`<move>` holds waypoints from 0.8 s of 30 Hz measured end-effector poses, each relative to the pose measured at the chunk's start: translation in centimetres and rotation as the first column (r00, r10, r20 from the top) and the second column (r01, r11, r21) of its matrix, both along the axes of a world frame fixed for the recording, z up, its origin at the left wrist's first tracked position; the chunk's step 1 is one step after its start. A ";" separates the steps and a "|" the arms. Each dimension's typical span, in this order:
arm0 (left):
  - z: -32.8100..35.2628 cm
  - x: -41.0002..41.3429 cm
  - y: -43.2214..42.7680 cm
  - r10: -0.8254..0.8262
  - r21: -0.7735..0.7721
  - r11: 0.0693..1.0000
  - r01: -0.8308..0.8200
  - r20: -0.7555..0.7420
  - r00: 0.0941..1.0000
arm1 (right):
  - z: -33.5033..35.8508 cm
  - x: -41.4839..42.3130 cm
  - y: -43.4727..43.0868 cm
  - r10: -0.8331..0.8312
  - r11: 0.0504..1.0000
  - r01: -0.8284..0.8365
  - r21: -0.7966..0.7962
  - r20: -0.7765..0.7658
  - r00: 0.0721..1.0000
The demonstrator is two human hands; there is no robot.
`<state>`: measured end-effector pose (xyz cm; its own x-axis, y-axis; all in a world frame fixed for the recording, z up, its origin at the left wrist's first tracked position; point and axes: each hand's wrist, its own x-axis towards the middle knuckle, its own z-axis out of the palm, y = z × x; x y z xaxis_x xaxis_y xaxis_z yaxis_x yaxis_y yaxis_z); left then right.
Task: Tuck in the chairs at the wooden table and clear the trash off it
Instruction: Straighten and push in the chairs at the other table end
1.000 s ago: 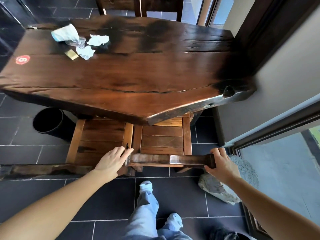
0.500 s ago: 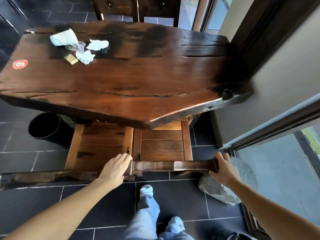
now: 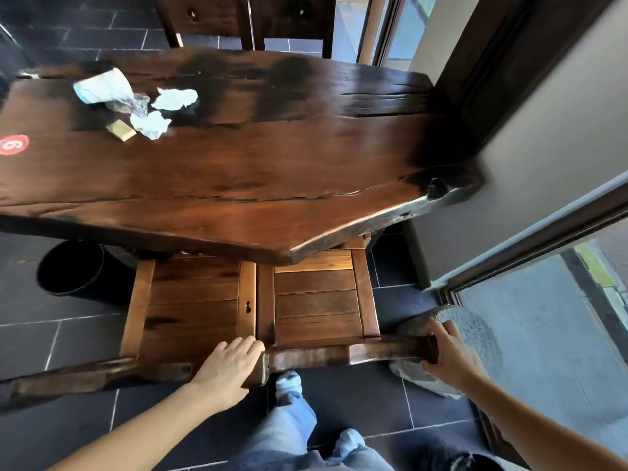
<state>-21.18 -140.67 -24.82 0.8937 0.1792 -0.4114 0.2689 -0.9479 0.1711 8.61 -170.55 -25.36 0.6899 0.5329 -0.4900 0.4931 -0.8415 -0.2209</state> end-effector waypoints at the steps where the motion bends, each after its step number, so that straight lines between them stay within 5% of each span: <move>1: 0.1 -0.2 0.5 0.002 -0.038 0.999 -0.003 -0.018 1.000 | -0.1 0.0 0.1 0.012 0.999 -0.012 -0.038 0.006 1.000; 4: -0.2 -1.1 1.4 0.093 -0.143 0.985 -0.093 -0.003 0.996 | -0.5 0.4 0.6 0.064 0.994 -0.061 -0.096 0.033 0.997; 14: -0.6 -2.1 -2.4 0.368 0.026 0.928 -0.373 0.105 0.924 | 0.0 0.6 1.0 0.098 0.982 -0.082 -0.172 0.083 0.992; 18: 0.4 -3.0 -4.5 0.491 -0.045 0.871 -0.489 0.135 0.861 | 0.5 -1.3 2.6 0.304 0.950 -0.311 0.008 0.178 0.936; 24: 4.8 -4.7 -5.0 0.622 -0.123 0.783 -0.610 0.197 0.758 | 3.9 -8.2 10.8 0.559 0.799 -0.572 0.185 0.122 0.820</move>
<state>-25.92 -145.69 -20.05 0.6632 0.7069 -0.2460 0.7424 -0.5795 0.3361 0.37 -159.71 -21.45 0.2581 0.9200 -0.2949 0.8843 -0.3479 -0.3113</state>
